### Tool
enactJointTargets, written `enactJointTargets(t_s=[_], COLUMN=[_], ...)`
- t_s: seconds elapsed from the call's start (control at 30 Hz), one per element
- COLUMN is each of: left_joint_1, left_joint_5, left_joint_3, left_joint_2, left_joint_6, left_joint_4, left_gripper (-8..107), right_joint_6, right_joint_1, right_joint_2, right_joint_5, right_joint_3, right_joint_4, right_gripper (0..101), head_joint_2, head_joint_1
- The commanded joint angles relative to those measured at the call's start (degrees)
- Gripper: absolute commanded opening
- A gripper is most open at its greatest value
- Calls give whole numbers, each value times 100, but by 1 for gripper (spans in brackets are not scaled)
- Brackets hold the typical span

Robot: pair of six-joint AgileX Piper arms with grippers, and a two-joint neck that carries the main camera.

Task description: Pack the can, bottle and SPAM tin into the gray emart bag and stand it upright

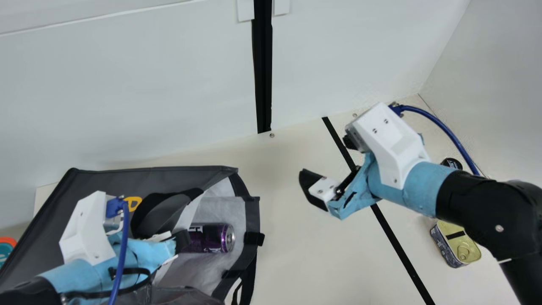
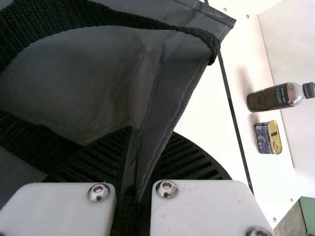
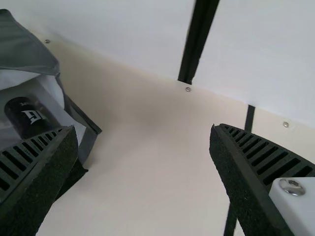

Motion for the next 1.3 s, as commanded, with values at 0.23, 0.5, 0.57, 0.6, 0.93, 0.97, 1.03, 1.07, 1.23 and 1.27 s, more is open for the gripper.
enactJointTargets(t_s=[0.23,0.5,0.57,0.6,0.93,0.97,1.03,1.07,1.23,1.27], left_joint_1=[0,0,0,0,0,0,0,0,0,0], left_joint_5=[0,0,0,0,0,0,0,0,0,0], left_joint_3=[0,0,0,0,0,0,0,0,0,0], left_joint_2=[0,0,0,0,0,0,0,0,0,0], left_joint_6=[0,0,0,0,0,0,0,0,0,0], left_joint_4=[0,0,0,0,0,0,0,0,0,0], left_gripper=[-8,-8,-8,-8,-8,-8,-8,-8,-8,-8], right_joint_6=[223,397,450,475,854,907,1024,1086,1501,1584], right_joint_1=[-410,-728,-803,-842,-1235,-1277,-1369,-1419,-1620,-1657], right_joint_2=[-115,-185,-201,-208,-284,-291,-302,-307,-336,-343], right_joint_5=[87,232,278,308,629,669,755,797,1030,1078], right_joint_3=[-102,-220,-254,-277,-572,-609,-681,-715,-895,-929], right_joint_4=[-405,-768,-878,-935,-1652,-1733,-1910,-1993,-2456,-2537], right_gripper=[95,95,95,95,95,95,95,95,95,95], head_joint_2=[-5,-5,-5,-5,-5,-5,-5,-5,-5,-5], head_joint_1=[-130,-130,-130,-130,-130,-130,-130,-130,-130,-130])
